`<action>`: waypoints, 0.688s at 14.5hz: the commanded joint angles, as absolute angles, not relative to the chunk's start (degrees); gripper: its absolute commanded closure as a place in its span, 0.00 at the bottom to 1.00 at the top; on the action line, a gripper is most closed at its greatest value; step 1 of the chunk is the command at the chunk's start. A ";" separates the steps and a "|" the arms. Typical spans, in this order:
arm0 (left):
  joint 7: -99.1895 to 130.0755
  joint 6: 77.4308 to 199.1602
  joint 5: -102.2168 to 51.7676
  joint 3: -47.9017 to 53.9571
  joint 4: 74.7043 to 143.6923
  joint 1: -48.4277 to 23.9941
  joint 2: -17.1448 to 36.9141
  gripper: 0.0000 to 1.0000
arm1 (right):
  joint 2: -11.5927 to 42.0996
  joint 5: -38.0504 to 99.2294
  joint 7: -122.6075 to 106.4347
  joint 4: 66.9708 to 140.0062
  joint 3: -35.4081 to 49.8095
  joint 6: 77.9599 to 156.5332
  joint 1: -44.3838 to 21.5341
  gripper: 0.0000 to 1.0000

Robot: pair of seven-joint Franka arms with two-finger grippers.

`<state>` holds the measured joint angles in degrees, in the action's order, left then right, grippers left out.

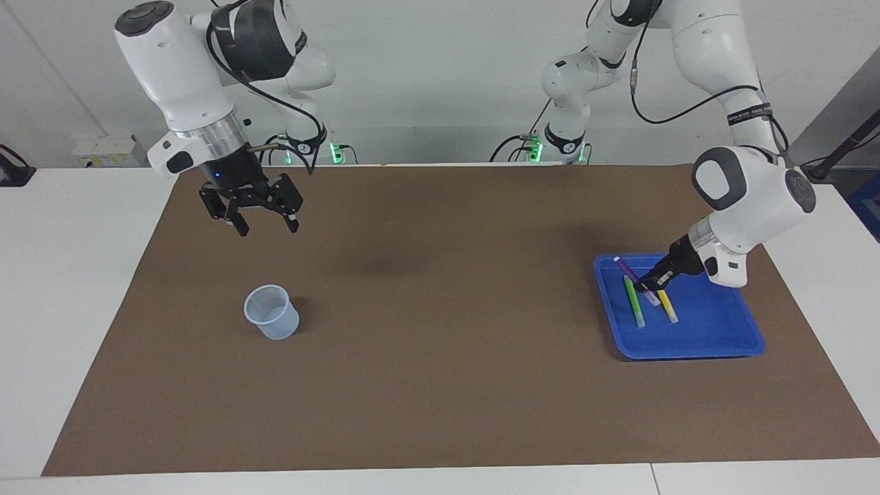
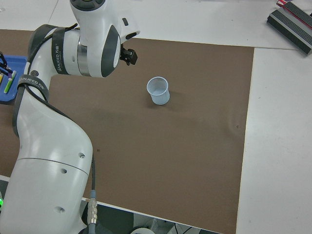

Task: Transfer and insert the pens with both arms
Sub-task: 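Lift the purple pen with the left gripper while the right gripper approaches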

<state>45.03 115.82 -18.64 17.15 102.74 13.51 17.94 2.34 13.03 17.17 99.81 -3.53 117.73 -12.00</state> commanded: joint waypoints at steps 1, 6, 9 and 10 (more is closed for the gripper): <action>52.54 119.87 -22.66 16.26 103.27 9.51 17.67 1.00 | 3.95 14.59 21.52 100.28 -3.69 122.94 -14.49 0.00; 59.75 126.28 -34.16 16.35 103.80 6.07 17.93 1.00 | 6.50 21.25 32.66 100.37 -3.60 130.23 -19.76 0.00; 64.24 132.69 -40.51 16.35 104.06 2.56 18.37 1.00 | 8.61 21.80 41.29 100.28 -3.60 136.21 -25.03 0.00; 66.16 135.06 -40.95 16.35 104.06 1.07 18.54 1.00 | 9.14 21.80 41.66 100.28 -3.60 137.45 -26.61 0.00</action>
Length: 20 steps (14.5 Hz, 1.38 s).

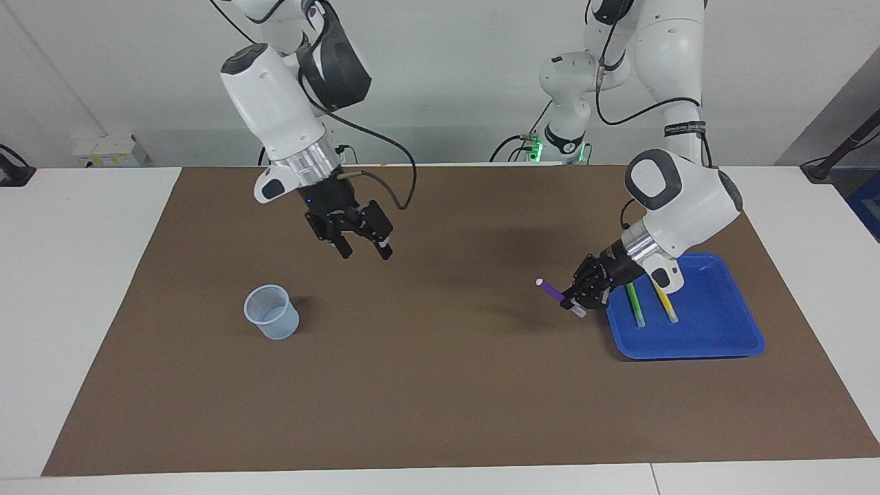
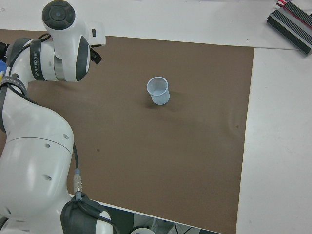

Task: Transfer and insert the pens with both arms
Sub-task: 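Lift the purple pen with the left gripper while the right gripper approaches, then grasp the purple pen with the right gripper and open the left gripper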

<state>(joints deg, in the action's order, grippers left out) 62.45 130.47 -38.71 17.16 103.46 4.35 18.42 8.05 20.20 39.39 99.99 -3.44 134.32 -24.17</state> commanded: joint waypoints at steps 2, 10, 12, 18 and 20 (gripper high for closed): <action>69.51 139.11 -44.19 16.35 103.89 -1.13 19.24 1.00 | 10.10 21.88 41.05 100.28 -3.60 137.90 -27.51 0.00; 70.04 143.08 -53.43 18.10 103.18 -4.39 19.16 1.00 | 17.48 24.17 37.97 98.35 -2.03 152.04 -31.03 0.16; 70.49 145.71 -55.19 19.16 103.18 -4.57 19.16 1.00 | 19.33 24.26 38.23 96.25 -1.93 152.23 -31.29 0.17; 71.63 149.24 -55.72 19.60 103.54 -7.90 19.25 1.00 | 22.94 24.87 37.79 91.59 -1.41 152.31 -31.29 0.34; 71.63 149.33 -55.72 19.60 103.62 -8.09 19.16 1.00 | 23.03 24.87 37.27 91.58 -1.41 152.31 -31.11 0.39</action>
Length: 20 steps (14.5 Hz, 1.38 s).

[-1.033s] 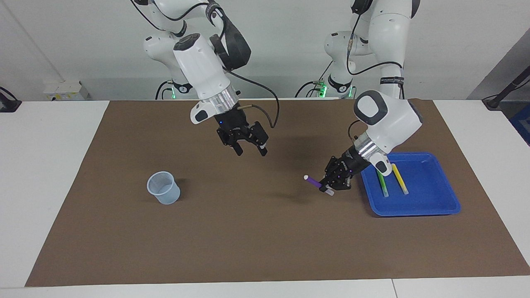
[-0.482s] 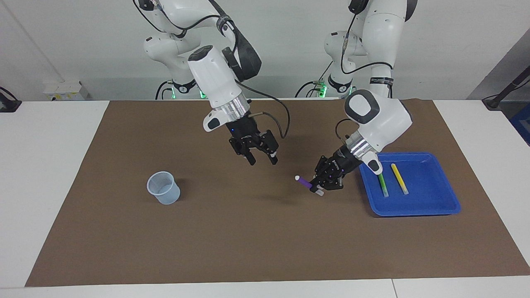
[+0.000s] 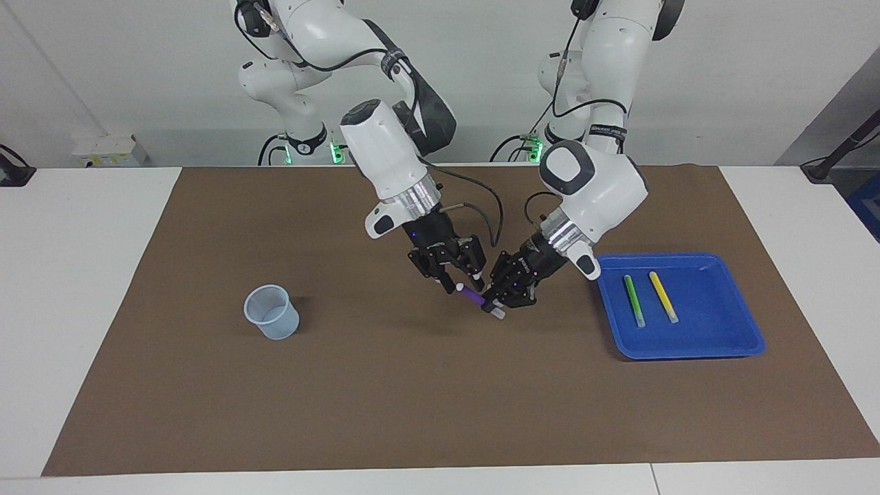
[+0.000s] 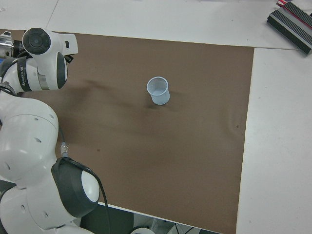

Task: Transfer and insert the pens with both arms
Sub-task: 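Grasp the purple pen with the right gripper and open the left gripper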

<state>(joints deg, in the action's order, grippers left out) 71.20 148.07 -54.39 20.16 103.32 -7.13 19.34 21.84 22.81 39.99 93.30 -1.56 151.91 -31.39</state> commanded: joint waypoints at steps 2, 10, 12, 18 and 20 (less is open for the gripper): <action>71.72 149.24 -55.72 19.60 103.71 -8.35 19.16 1.00 | 23.11 24.87 36.57 91.50 -1.41 152.31 -30.85 0.46; 71.98 148.97 -55.72 19.60 103.89 -8.44 18.72 1.00 | 23.12 24.87 34.01 91.49 -1.41 152.49 -30.67 1.00; 71.89 148.97 -55.72 19.51 103.89 -8.35 18.63 1.00 | 23.12 24.26 33.84 91.49 -1.49 152.40 -30.67 1.00; 71.37 148.97 -55.46 19.42 105.03 -8.35 18.28 0.00 | 23.12 24.26 31.55 91.41 -1.49 152.14 -30.50 1.00; 71.19 148.97 -55.20 19.25 106.08 -8.35 18.02 0.00 | 23.12 24.26 31.55 91.41 -1.49 152.05 -30.41 1.00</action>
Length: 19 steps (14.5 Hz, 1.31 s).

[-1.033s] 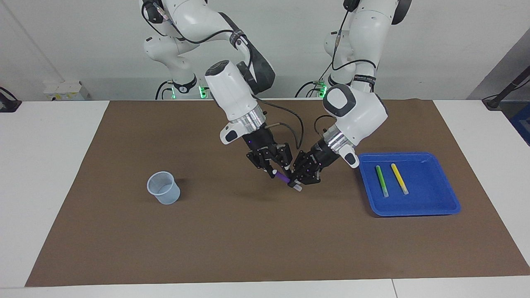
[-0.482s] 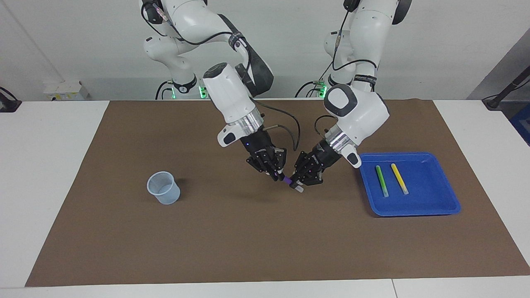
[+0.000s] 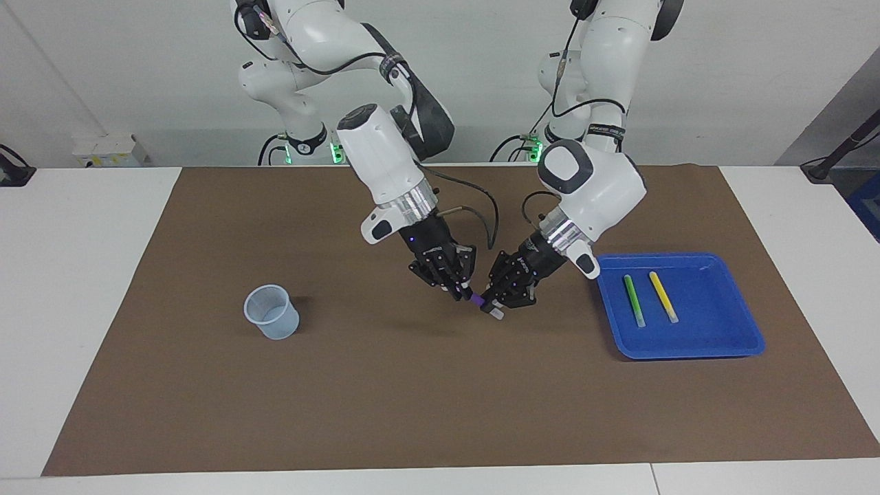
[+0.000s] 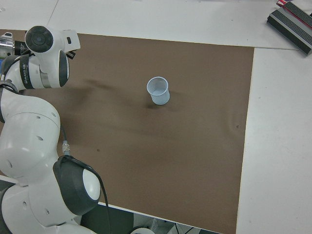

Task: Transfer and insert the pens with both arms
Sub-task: 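Grasp the purple pen with the right gripper and open the left gripper, then insert the purple pen into the cup while the left gripper returns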

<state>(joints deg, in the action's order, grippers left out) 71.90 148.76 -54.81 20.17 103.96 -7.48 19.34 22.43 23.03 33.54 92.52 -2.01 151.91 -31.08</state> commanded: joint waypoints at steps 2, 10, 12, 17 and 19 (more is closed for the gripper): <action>71.02 148.89 -54.93 19.16 107.13 -7.83 17.49 0.00 | 23.12 24.26 31.46 91.49 -1.49 151.70 -30.32 1.00; 57.68 149.85 -53.44 18.37 120.57 -4.23 12.13 0.00 | 20.13 23.65 21.64 91.76 -2.20 141.53 -26.90 1.00; 51.02 149.85 -52.21 18.28 123.03 -1.95 11.17 0.00 | 18.03 19.80 18.91 91.93 -2.28 136.52 -24.88 1.00; 29.83 149.68 -48.88 18.28 128.58 3.33 8.97 0.00 | 13.54 5.20 13.82 92.37 -2.11 126.58 -20.93 1.00; 25.94 148.19 -40.57 18.28 128.06 6.05 8.96 0.03 | 12.40 3.52 7.85 92.63 -2.11 124.03 -18.38 1.00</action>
<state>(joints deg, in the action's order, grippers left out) 29.31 149.18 -46.79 17.98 126.45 3.66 11.27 14.13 5.44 13.31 91.33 -2.58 125.94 -20.96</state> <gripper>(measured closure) 0.004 0.819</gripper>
